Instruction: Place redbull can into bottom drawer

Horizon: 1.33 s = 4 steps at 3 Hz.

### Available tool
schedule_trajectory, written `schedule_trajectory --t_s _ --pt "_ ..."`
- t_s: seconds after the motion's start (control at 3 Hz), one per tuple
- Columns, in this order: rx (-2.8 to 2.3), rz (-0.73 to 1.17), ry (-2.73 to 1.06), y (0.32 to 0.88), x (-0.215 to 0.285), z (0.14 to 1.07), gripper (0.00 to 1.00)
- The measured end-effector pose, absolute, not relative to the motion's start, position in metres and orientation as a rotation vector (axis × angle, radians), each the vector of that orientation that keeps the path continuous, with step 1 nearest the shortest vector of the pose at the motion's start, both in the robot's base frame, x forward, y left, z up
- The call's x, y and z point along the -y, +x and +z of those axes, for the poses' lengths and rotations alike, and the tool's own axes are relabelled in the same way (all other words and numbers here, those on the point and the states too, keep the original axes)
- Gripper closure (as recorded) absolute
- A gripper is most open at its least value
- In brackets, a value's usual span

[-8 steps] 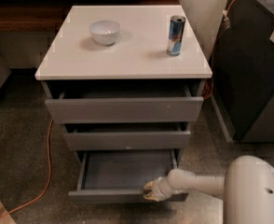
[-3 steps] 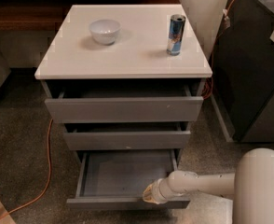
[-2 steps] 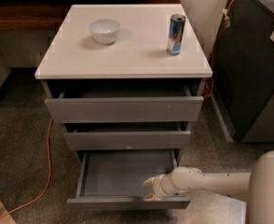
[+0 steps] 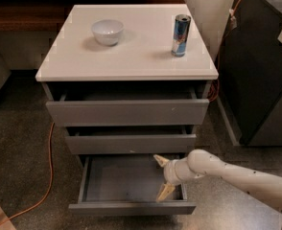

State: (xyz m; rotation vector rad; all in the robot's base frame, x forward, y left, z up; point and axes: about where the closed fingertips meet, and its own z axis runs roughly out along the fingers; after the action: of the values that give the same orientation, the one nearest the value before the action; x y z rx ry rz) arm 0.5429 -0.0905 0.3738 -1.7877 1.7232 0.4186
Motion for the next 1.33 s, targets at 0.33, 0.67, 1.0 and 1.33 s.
schedule_trajectory --t_s 0.33,0.67,1.0,1.33 --pt "-1.709 0.471 -1.793 0.557 0.098 0.402 0.00" --pt "-1.690 0.529 -1.804 0.563 0.096 0.418 0.00" --pt "-1.683 0.553 -1.811 0.564 0.094 0.422 0.00" --pt "-1.711 0.579 -1.790 0.562 0.094 0.424 0.00"
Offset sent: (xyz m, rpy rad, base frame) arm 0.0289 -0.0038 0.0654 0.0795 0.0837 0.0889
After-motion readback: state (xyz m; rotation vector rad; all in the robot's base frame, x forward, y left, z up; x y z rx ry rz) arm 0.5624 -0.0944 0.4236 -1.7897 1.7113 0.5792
